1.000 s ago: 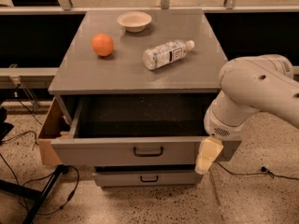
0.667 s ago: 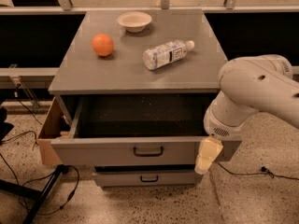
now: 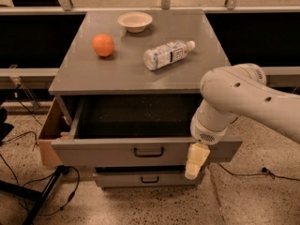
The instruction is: Open top drawer
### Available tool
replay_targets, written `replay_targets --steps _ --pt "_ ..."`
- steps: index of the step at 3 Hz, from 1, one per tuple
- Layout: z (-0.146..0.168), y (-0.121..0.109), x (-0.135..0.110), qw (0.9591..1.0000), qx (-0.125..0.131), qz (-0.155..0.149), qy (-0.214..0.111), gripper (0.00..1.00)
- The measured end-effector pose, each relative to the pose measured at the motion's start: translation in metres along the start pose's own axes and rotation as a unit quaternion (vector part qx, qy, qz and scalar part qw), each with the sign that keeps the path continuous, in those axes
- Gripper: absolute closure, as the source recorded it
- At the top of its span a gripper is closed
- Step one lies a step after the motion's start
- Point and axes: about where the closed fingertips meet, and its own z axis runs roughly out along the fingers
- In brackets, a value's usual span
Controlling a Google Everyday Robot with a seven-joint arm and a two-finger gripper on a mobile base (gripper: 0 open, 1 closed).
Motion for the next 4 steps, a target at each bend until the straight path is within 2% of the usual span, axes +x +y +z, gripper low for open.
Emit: replay_targets --steps 1,2,3,4 --pt "0.003 0.0 -0.002 1.0 -0.002 -0.003 -0.001 0.0" --pt "0.016 0.003 -0.007 0.9998 -0.016 -0.011 0.005 0.18" --pt "0.028 0.02 -0.002 0.9989 -0.044 -0.014 0.012 0.41" --pt "0.029 0.032 0.009 0.9981 -0.057 -0.008 0.02 0.64"
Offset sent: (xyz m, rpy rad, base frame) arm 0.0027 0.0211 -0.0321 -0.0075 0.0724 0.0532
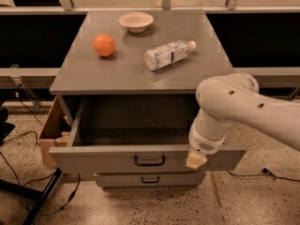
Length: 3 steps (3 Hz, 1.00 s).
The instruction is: Open top drawer
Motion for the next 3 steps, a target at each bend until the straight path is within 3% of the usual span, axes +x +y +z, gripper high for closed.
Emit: replay_targets --steps 1,3 --pt "-0.0056 0.0004 -0.0007 1.0 0.0 0.0 0.0 0.63" --pt "-0.0071 0.001 -0.0004 1.0 0.001 0.0 0.001 0.17"
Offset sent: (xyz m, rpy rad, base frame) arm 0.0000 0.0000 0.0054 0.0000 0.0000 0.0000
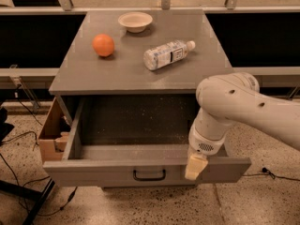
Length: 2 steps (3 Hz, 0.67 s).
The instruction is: Open top drawer
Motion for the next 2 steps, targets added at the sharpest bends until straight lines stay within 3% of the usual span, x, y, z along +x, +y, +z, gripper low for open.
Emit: replay_targets --steps 1,2 --pt "-0.0034 0.0002 -0.0004 1.0 0.0 0.0 0.0 0.0" --pt "-0.0034 0.0002 -0.0004 1.0 0.0 0.0 0.0 0.0"
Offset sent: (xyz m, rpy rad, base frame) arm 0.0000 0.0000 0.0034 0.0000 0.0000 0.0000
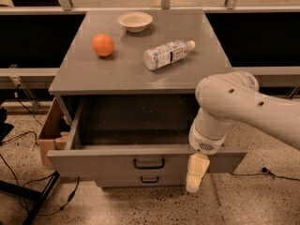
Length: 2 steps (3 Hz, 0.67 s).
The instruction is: Open top drawer
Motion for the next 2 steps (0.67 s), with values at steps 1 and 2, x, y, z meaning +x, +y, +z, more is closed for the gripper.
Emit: replay_targets --steps 1,2 --pt "0.014 0.008 -0.012 0.9995 -0.027 -0.016 0.006 0.19" --pt "0.02 0.049 -0.004 0.9978 -0.065 -0.005 0.01 0.42"
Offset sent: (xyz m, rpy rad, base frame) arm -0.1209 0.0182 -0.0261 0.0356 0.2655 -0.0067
